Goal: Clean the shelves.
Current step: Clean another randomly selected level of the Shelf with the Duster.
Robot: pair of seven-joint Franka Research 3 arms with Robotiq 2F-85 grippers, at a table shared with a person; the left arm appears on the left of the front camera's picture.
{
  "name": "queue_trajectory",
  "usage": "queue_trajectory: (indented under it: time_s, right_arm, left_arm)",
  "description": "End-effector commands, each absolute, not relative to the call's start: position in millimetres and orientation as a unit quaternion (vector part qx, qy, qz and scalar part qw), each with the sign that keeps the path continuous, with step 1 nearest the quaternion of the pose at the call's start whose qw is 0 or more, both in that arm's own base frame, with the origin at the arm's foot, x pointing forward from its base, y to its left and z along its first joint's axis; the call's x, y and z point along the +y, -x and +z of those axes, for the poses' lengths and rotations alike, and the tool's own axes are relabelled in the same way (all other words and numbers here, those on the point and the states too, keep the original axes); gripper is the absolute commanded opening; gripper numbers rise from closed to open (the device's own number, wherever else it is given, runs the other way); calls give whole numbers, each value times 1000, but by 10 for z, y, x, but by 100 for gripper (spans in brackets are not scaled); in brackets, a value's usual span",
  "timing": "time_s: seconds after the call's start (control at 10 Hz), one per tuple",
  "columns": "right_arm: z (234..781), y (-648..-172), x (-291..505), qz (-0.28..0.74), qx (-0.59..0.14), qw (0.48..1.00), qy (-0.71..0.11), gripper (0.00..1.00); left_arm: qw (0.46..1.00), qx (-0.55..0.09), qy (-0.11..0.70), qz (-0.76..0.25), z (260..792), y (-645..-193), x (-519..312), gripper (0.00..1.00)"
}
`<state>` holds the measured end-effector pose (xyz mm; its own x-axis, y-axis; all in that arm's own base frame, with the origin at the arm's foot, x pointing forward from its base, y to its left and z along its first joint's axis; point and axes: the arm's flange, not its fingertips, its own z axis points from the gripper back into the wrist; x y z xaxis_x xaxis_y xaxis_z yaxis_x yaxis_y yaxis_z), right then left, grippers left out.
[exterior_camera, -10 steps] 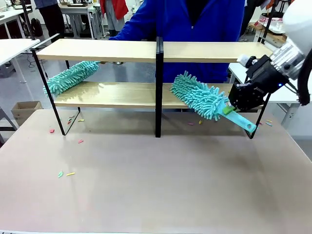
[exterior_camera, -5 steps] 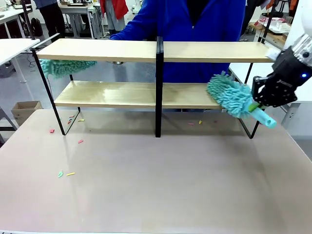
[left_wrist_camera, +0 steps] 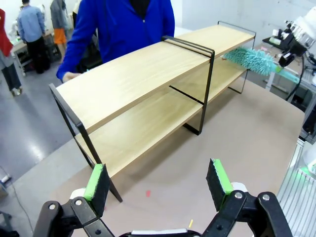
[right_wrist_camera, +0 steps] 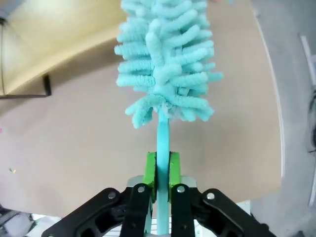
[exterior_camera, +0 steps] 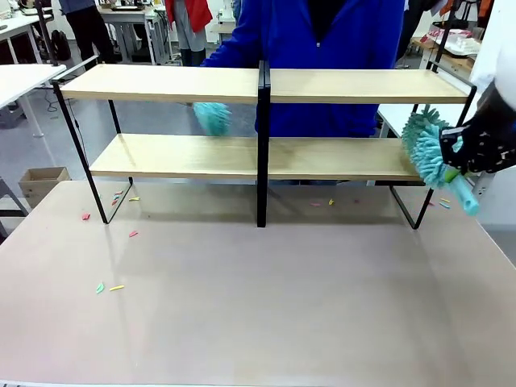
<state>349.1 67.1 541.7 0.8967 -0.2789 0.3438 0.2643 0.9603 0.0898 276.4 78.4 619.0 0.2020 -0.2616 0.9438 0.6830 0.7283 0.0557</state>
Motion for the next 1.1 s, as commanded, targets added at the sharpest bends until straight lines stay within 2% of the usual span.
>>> queue_trajectory:
  time_s: [0.0, 0.3, 0.5, 0.7, 1.0]
  right_arm:
    - [5359, -3465, 768, -87, -211, 973, -29, 0]
    - [5393, -3305, 788, -36, -193, 975, -102, 0]
    - [5458, -3175, 726, 2, -136, 973, -187, 0]
    - [5725, -2767, 353, 75, -45, 956, -279, 0]
    - [6189, -2015, -498, 160, -18, 911, -379, 0]
  left_arm:
    - [748, -550, 195, -317, 6184, -2768, 784, 100]
    - [748, -550, 195, -317, 6184, -2768, 784, 100]
    - [748, -550, 195, -317, 6184, -2768, 784, 100]
    - [748, -550, 195, -317, 6184, -2768, 784, 100]
    - [748, -550, 195, -317, 6184, -2768, 784, 100]
